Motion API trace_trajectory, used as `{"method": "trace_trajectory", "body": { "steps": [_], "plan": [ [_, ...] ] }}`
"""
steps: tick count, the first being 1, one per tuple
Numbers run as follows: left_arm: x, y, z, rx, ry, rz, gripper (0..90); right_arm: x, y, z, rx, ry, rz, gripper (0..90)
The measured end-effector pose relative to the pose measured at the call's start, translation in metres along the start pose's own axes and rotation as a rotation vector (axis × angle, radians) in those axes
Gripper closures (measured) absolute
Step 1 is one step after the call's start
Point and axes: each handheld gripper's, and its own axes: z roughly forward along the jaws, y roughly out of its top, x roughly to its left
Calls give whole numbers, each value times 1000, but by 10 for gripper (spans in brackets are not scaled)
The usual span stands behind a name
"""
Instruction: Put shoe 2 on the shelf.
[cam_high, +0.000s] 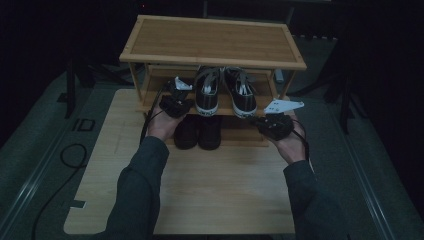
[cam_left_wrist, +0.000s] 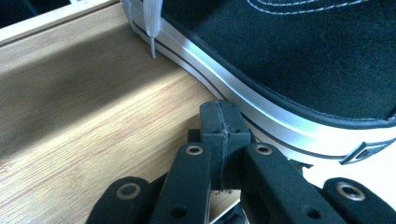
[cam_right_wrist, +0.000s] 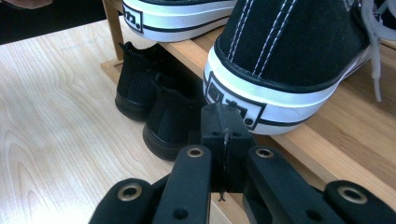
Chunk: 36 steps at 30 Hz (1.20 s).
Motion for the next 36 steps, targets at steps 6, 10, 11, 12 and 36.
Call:
{"method": "trace_trajectory", "body": {
  "steps": [6, 10, 11, 12, 36],
  "plan": [
    [0, 0, 0, -3, -2, -4, 900, 9, 4, 11, 5, 22, -16, 900],
    [0, 0, 0, -3, -3, -6, 900, 12, 12, 16, -8, 23, -20, 900],
    [0, 0, 0, -3, -3, -3, 900, 12, 13, 17, -1, 23, -22, 900],
    [0, -1, 0, -4, -4, -3, 900, 13, 14, 18, 3, 24, -24, 900],
    [1, -1, 0, -10, -7, -12, 900, 22, 24, 33, 15, 55, -33, 900]
  ]
}}
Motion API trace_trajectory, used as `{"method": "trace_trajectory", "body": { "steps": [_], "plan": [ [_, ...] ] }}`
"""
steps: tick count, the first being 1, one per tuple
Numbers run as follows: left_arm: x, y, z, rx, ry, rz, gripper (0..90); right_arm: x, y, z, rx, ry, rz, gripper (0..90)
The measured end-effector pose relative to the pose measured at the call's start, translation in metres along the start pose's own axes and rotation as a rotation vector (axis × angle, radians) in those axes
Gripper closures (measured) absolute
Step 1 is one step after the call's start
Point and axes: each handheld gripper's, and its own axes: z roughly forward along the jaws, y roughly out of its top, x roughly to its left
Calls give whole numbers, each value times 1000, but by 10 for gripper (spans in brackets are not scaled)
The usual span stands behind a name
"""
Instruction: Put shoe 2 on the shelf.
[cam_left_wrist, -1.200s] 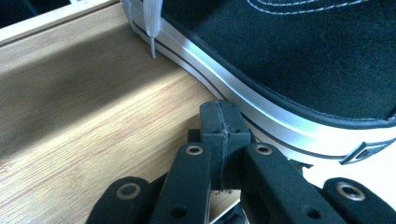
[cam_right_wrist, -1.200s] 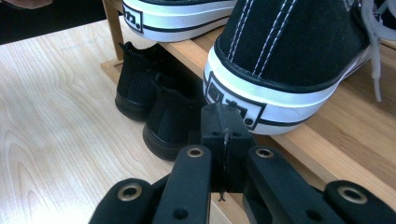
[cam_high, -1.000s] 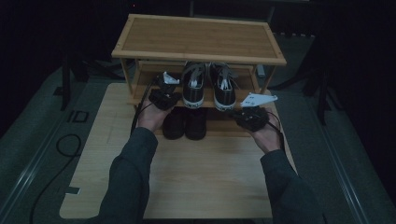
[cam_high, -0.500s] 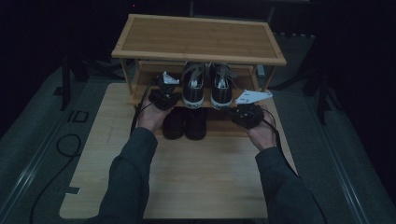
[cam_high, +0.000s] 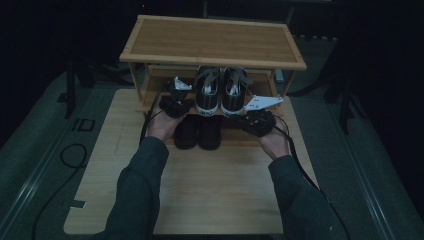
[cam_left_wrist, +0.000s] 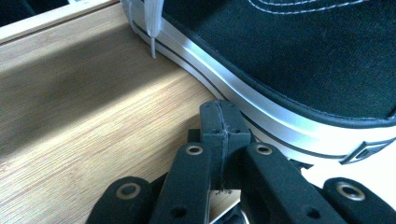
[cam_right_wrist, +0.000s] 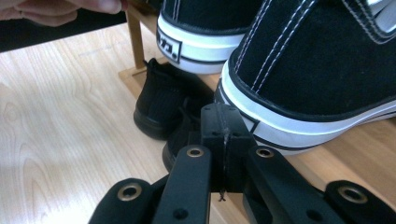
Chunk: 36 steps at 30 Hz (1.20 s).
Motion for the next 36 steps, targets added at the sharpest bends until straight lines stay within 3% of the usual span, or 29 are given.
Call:
{"method": "trace_trajectory", "body": {
  "steps": [7, 14, 28, 36],
  "plan": [
    [-4, 2, 0, 12, 23, 14, 900, 1, -5, -3, 3, 7, -12, 881],
    [-4, 3, 1, 13, 16, -5, 900, -2, -11, -10, 9, 1, -16, 881],
    [-11, 6, 1, 12, 8, 8, 900, -11, -15, -11, -10, -62, 39, 897],
    [-8, 6, 0, 10, -5, 14, 900, -11, -16, -10, -18, -60, 46, 900]
  ]
}}
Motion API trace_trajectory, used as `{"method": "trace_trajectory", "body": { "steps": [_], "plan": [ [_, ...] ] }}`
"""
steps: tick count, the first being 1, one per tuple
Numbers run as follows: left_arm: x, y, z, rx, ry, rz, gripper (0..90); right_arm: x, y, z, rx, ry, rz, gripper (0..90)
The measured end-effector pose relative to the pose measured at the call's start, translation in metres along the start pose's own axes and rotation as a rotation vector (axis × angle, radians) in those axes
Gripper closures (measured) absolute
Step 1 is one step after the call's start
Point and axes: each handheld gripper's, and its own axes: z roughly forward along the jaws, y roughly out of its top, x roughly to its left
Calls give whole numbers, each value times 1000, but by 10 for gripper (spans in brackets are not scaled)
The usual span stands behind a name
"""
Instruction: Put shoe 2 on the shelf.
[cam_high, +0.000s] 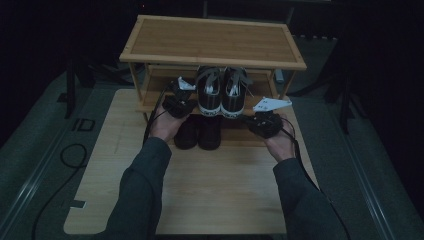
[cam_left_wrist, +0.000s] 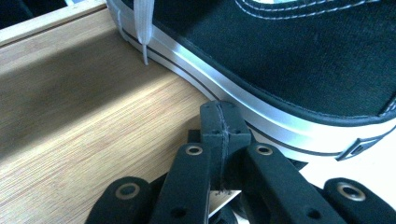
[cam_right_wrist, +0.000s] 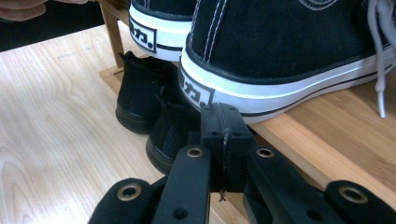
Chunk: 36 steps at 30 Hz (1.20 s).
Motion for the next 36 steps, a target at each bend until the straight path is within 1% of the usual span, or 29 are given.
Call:
{"method": "trace_trajectory", "body": {
  "steps": [2, 3, 4, 8, 9, 10, 12, 13, 15, 17, 25, 31, 36],
  "plan": [
    [1, 0, -1, 2, 1, -2, 900, 0, -2, 0, 13, 7, -3, 899],
    [2, 0, -2, 6, 5, 4, 900, 1, -2, 0, 17, 11, -10, 899],
    [3, -1, -2, 7, 7, -2, 900, 1, -3, -1, 15, 15, -10, 899],
    [6, -2, -4, 10, 17, 0, 900, -1, -7, -1, 20, 17, -4, 898],
    [6, -2, -4, 8, 17, 1, 900, -1, -8, -1, 21, 17, -2, 897],
    [6, -3, -5, 6, 15, -7, 897, -2, -9, -1, 23, 18, -1, 898],
    [7, -2, -5, 6, 16, -6, 888, -2, -11, -1, 28, 20, -1, 895],
    [7, -2, -5, 7, 16, 1, 885, -2, -12, -1, 32, 19, 0, 894],
    [8, -3, -6, 5, 18, -8, 882, -2, -13, -1, 41, 21, 1, 889],
    [10, -3, -7, 8, 21, -1, 879, -2, -15, -1, 44, 25, -1, 889],
    [15, -4, -11, 5, 30, -7, 872, -5, -27, 0, 71, 31, 10, 888],
    [19, -4, -13, 1, 27, -15, 868, -6, -32, 1, 81, 33, 14, 887],
    [20, -5, -15, 7, 19, -7, 865, -5, -34, 1, 88, 41, 12, 886]
  ]
}}
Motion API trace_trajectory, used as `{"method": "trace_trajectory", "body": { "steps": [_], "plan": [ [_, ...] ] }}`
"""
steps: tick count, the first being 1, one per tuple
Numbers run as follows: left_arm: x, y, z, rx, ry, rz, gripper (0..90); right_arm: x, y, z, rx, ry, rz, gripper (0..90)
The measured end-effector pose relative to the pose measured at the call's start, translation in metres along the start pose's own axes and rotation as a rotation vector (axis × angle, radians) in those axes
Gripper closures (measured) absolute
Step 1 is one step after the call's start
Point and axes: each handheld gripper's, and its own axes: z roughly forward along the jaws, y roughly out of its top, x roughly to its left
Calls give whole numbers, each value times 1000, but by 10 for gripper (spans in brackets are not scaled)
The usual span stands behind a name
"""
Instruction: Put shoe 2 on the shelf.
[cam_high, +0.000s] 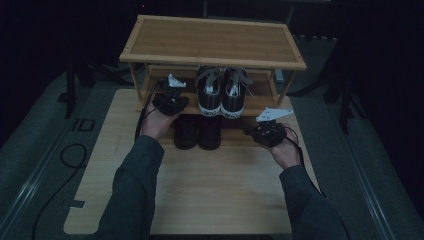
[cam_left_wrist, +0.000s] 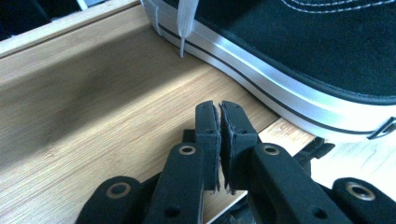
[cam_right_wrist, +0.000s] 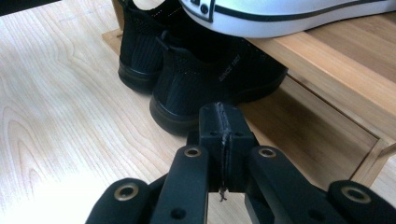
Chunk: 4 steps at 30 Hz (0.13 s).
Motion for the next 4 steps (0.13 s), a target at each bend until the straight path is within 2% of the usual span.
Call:
{"method": "trace_trajectory", "body": {
  "steps": [4],
  "plan": [
    [0, -1, -1, 3, 3, 9, 864, 0, -2, 1, 7, 7, -5, 890]
  ]
}}
